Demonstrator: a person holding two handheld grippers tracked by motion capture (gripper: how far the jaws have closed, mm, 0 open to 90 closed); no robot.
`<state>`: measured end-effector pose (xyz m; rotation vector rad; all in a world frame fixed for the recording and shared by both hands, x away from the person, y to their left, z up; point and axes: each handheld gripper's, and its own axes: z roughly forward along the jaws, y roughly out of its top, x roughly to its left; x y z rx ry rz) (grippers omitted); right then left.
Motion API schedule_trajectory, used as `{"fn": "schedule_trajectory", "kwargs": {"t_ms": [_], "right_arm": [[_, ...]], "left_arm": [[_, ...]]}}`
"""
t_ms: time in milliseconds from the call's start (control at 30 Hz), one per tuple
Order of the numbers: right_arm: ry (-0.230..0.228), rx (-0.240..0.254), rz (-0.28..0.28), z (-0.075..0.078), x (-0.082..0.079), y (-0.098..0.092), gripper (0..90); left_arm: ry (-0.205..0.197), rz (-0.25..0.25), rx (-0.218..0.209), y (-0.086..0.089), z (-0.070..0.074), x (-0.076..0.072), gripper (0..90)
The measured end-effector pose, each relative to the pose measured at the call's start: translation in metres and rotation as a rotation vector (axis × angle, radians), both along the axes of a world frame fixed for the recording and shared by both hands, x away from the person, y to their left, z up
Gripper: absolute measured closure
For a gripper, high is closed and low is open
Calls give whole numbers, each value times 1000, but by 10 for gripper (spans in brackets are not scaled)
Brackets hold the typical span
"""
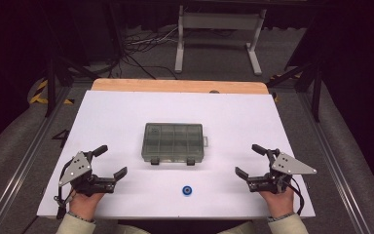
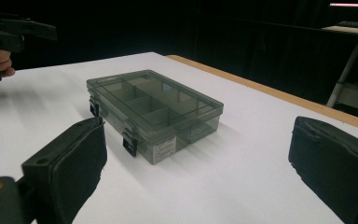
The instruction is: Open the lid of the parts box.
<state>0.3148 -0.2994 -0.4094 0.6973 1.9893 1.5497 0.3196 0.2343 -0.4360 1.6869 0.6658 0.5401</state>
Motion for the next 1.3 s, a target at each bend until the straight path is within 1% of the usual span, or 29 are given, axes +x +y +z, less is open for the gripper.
{"fn": "schedule_trajectory", "kwargs": {"t_ms": [67,100,200,267,367,467,567,600,667,700,733,767,800,833,967,1000,1100,1167,1200,1300], "right_arm": [[0,0,-1,-1,0,0,46],[0,0,-1,-1,0,0,46],[0,0,-2,-1,0,-1,46],[10,-10,-8,-1,1,0,43],[8,-14,-9,-1,1,0,42],[5,-18,-6,0,0,1,42],[8,-20,-2,-1,0,1,42],[8,-18,-2,-1,1,2,40],[16,-17,-3,-1,1,2,39],[23,-18,1,-1,1,4,38],[23,-18,1,-1,1,4,38],[28,-12,3,-2,2,4,39],[31,-7,10,-1,3,5,38],[31,-3,13,-1,4,7,38],[26,-15,16,2,8,12,39],[28,-12,16,3,8,13,39],[29,-6,24,6,12,16,42],[28,-9,28,9,15,19,42],[27,-8,32,10,16,21,43],[30,-17,40,12,19,27,45]], "left_arm": [[2,0,6,0,0,1,9],[13,-3,1,0,0,1,9],[19,-9,5,0,0,2,9],[26,-12,2,0,0,2,9],[36,-16,-7,1,0,2,10],[37,-18,-3,1,0,2,11],[33,-17,-5,1,0,3,12],[37,-14,-8,0,0,3,12],[37,-16,-1,1,0,3,12],[41,-16,5,1,0,4,12],[42,-14,2,0,0,5,12],[53,-17,-1,0,1,5,12],[49,-16,7,-2,2,7,12],[51,-15,6,-3,2,8,12],[53,-24,16,-6,5,12,13],[61,-29,14,-7,6,13,13],[60,-28,11,-10,7,17,13],[61,-35,17,-12,9,19,14],[55,-35,13,-14,10,21,15],[62,-37,19,-18,12,25,18]]}}
